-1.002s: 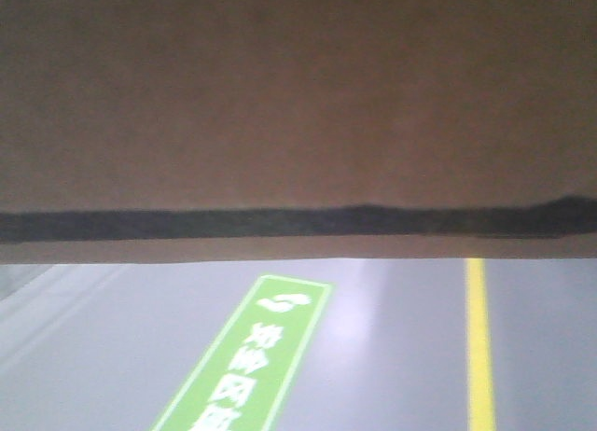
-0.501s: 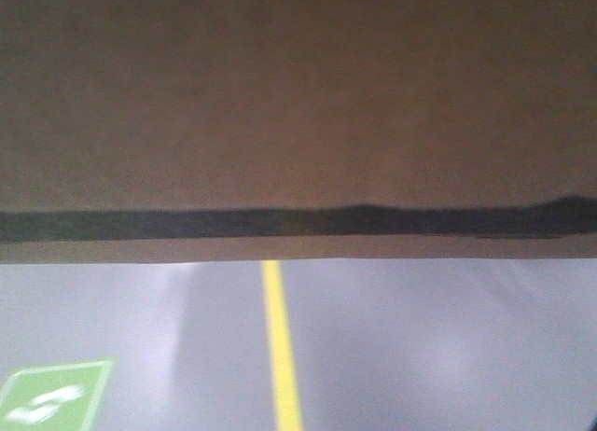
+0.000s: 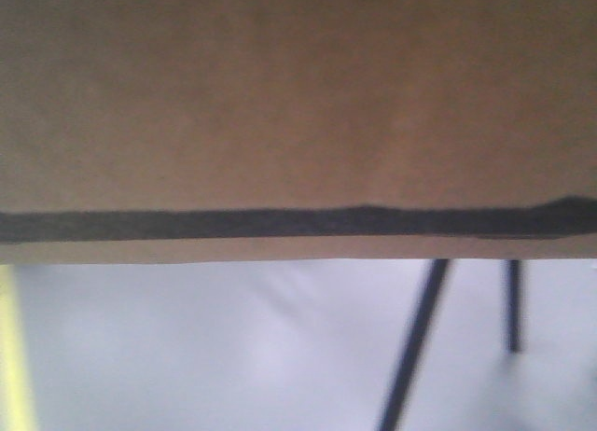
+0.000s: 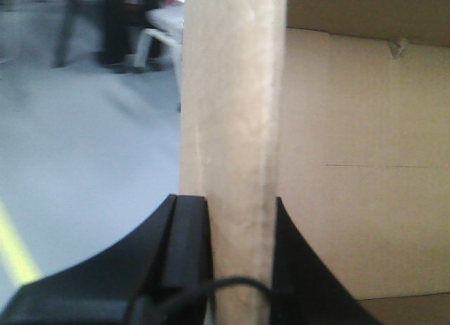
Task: Grab box from left shelf to table start
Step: 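Carry the held box with both grippers toward the white table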
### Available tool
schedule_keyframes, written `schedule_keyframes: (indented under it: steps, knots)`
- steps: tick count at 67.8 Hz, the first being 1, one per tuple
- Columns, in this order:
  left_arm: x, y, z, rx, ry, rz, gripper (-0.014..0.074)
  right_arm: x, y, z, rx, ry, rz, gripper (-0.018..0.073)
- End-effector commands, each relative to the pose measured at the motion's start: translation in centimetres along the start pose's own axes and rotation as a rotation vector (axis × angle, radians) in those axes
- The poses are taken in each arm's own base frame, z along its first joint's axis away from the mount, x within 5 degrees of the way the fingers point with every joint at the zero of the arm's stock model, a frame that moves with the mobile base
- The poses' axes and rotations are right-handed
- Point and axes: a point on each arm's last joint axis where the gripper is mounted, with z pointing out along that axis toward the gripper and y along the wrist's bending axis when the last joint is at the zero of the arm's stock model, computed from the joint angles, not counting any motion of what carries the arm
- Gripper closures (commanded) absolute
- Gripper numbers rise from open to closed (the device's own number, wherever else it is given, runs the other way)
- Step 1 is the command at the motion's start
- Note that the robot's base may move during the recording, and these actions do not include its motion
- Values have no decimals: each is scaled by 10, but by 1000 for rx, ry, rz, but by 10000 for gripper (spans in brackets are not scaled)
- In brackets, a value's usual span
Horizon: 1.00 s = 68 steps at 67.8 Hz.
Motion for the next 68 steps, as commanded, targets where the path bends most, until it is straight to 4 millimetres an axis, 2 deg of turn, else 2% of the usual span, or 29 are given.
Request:
schedule_keyframes:
  steps: [1,68]
  knots:
    - [-26,-5,-9,50,-226,-30,696,-20,-3,-1,57,-143,-45,501]
    - [-26,-5,-9,49,-224,-30,696,-20,-3,-1,57,-143,-45,501]
